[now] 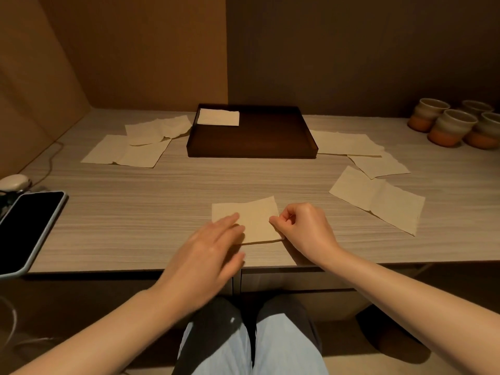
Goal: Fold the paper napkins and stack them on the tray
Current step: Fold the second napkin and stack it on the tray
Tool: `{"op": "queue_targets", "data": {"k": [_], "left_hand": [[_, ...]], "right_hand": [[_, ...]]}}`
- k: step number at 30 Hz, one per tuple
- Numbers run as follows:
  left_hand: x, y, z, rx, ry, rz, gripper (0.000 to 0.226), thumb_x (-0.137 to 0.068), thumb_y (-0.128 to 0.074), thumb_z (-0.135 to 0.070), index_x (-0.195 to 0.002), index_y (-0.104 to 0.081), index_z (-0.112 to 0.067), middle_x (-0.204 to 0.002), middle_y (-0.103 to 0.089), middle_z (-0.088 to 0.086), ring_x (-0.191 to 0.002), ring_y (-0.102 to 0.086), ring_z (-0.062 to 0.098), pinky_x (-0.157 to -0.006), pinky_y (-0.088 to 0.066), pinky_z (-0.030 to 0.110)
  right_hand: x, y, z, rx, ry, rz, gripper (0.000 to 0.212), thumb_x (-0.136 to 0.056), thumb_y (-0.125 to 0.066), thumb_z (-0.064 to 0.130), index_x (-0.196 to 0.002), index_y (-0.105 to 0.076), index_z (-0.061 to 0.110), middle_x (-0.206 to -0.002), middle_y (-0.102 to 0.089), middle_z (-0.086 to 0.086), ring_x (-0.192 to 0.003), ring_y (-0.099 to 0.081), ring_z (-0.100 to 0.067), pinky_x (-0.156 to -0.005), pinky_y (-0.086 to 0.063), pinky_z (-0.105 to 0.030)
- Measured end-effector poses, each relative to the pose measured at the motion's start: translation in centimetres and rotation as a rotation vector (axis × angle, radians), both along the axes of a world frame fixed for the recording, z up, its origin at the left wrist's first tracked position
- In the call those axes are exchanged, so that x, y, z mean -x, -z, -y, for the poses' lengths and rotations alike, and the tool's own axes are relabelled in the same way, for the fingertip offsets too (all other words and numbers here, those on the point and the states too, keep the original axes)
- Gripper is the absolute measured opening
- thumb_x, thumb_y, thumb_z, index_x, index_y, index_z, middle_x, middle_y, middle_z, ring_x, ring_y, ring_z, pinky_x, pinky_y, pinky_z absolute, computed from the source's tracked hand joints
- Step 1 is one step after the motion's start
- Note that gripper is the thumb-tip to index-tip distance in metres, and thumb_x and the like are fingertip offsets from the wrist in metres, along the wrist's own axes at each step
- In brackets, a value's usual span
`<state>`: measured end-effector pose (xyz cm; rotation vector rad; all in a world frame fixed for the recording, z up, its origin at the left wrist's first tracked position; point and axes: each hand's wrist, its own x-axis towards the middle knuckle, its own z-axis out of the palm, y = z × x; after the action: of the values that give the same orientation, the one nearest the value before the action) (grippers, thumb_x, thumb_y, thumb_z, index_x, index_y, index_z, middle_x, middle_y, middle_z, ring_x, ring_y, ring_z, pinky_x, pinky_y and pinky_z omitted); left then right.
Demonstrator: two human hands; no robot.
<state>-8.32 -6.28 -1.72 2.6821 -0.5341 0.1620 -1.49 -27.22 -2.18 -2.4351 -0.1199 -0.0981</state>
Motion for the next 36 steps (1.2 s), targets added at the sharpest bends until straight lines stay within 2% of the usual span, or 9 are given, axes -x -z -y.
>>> {"op": "queue_targets", "data": {"k": [3,10,15,19,22,25,28,30,36], "left_hand": [[0.4,1.4,0.4,-0.139,0.071,-0.019,0.072,-0.089,-0.011,-0.064,-0.152,-0.013,-0.029,-0.157,0.002,-0.009,-0.145,0.004,0.004,-0.113,0.010,0.026],[0.0,2.6,0.1,-0.237,0.094,0.012,0.068,-0.093,-0.013,-0.063,-0.152,-0.010,-0.029,-0.159,-0.005,-0.001,-0.146,0.002,0.012,-0.116,0.003,0.036],[-0.2,2.9,-0.1,-0.355,0.090,0.070,0.064,-0.096,-0.027,-0.058,-0.149,-0.028,-0.023,-0.154,-0.030,0.007,-0.143,-0.024,0.020,-0.112,-0.014,0.044],[-0.3,2.9,0.0,-0.370,0.093,0.090,0.061,-0.095,-0.032,-0.051,-0.148,-0.031,-0.021,-0.153,-0.033,0.008,-0.141,-0.028,0.020,-0.112,-0.017,0.043],[-0.3,2.9,0.0,-0.354,0.106,0.082,0.061,-0.095,-0.031,-0.049,-0.148,-0.031,-0.021,-0.153,-0.032,0.008,-0.142,-0.027,0.020,-0.113,-0.017,0.041],[-0.2,2.8,0.0,-0.329,0.118,0.062,0.062,-0.095,-0.032,-0.048,-0.150,-0.023,-0.023,-0.156,-0.023,0.006,-0.145,-0.017,0.018,-0.115,-0.011,0.040],[0.1,2.7,-0.3,-0.213,0.137,0.035,0.062,-0.097,-0.042,-0.038,-0.152,-0.012,-0.031,-0.159,-0.003,-0.006,-0.146,0.004,0.008,-0.115,0.007,0.030],[0.2,2.6,-0.5,-0.188,0.154,0.030,0.064,-0.097,-0.047,-0.034,-0.151,-0.012,-0.035,-0.156,0.001,-0.014,-0.145,0.008,0.003,-0.113,0.013,0.023],[0.4,3.0,-1.0,-0.145,0.160,0.080,0.068,-0.091,-0.060,-0.027,-0.149,-0.026,-0.031,-0.157,-0.019,-0.012,-0.144,-0.009,0.002,-0.115,-0.001,0.024]], "right_hand": [[0.0,0.2,0.0,0.011,0.015,0.003,0.027,-0.090,-0.062,0.035,-0.068,-0.066,0.020,-0.063,-0.066,0.006,-0.065,-0.064,-0.010,-0.066,-0.059,-0.042],[0.1,0.1,0.1,0.026,0.019,-0.003,0.024,-0.088,-0.058,0.027,-0.067,-0.063,0.017,-0.062,-0.064,0.002,-0.064,-0.061,-0.015,-0.065,-0.056,-0.043],[1.1,-0.6,0.3,0.247,-0.065,0.102,0.008,-0.094,-0.053,0.026,-0.095,-0.056,0.018,-0.089,-0.059,0.005,-0.082,-0.055,-0.012,-0.069,-0.054,-0.036],[3.1,-1.0,-0.1,0.521,-0.216,0.413,0.031,-0.094,-0.050,0.039,-0.110,-0.058,0.013,-0.106,-0.053,-0.003,-0.094,-0.049,-0.017,-0.075,-0.050,-0.032],[4.3,0.3,-0.3,0.593,-0.436,0.329,0.068,-0.098,-0.029,0.057,-0.141,-0.046,0.008,-0.150,-0.041,-0.013,-0.138,-0.038,-0.028,-0.113,-0.034,-0.042],[4.3,1.8,0.3,0.658,-0.517,0.216,0.079,-0.098,-0.016,0.062,-0.153,-0.022,0.007,-0.161,-0.017,-0.012,-0.150,-0.011,-0.023,-0.121,-0.010,-0.043],[4.3,2.8,1.2,0.704,-0.534,0.298,0.068,-0.102,-0.020,0.051,-0.148,-0.037,0.004,-0.153,-0.037,-0.016,-0.144,-0.031,-0.027,-0.114,-0.032,-0.048],[4.5,3.4,2.0,0.678,-0.564,0.367,0.058,-0.101,-0.032,0.040,-0.145,-0.042,0.003,-0.149,-0.042,-0.017,-0.141,-0.037,-0.029,-0.114,-0.033,-0.045],[5.2,2.7,2.8,0.676,-0.574,0.484,0.047,-0.098,-0.045,0.037,-0.130,-0.058,0.007,-0.132,-0.060,-0.012,-0.124,-0.055,-0.028,-0.103,-0.046,-0.039]]}}
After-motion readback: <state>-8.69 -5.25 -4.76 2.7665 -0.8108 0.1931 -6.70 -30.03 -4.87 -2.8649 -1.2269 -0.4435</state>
